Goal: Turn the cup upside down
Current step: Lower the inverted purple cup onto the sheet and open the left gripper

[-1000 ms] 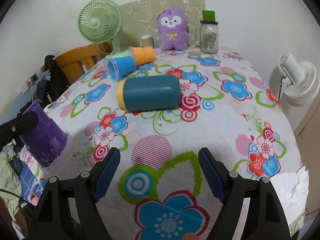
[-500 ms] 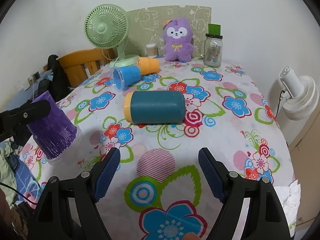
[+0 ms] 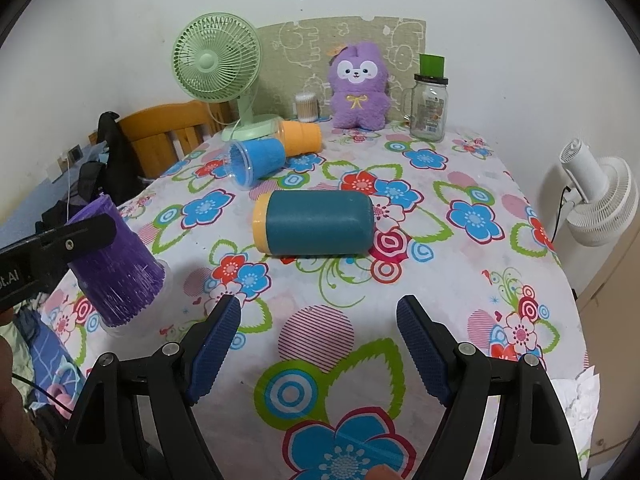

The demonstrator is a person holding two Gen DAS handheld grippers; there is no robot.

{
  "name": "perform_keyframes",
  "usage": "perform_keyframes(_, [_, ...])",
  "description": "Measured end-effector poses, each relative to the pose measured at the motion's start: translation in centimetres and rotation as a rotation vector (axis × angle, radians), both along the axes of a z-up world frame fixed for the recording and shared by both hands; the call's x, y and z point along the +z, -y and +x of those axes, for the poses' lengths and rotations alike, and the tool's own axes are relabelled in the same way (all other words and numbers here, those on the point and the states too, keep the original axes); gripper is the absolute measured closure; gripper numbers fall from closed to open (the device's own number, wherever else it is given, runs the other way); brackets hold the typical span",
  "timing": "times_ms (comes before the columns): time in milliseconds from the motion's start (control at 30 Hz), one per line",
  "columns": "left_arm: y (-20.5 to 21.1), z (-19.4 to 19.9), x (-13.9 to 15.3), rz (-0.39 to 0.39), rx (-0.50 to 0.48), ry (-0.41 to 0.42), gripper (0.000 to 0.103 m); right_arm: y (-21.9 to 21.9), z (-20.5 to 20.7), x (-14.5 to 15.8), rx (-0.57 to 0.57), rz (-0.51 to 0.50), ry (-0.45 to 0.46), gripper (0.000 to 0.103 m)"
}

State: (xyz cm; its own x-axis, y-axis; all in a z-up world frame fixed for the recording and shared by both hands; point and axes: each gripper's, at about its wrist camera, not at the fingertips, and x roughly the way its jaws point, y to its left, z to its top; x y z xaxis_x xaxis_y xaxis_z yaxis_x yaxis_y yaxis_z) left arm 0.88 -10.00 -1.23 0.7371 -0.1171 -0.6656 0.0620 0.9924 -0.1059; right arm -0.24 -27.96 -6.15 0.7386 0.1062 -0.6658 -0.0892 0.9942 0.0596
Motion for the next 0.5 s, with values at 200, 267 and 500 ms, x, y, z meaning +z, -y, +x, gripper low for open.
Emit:
perform_keyframes(200, [0.1,0.5,-0.6,0.003,0.001,-0.031,0.046,-0.1,0.0,-0.1,-0.002,-0.004,-0.007,0.020])
perform_keyframes(267, [0.0,0.7,-1.0,0.001,0.013,-0.052,0.025,-0.1,0.0,-0.2,-0.002,-0.005,-0.010,0.020])
perform_keyframes(500, [-0.1,0.6,-1.4,0.007,0.015,-0.059,0.023,-0.1,0.1,-0.2,0.000,-0.004,-0.009,0.020])
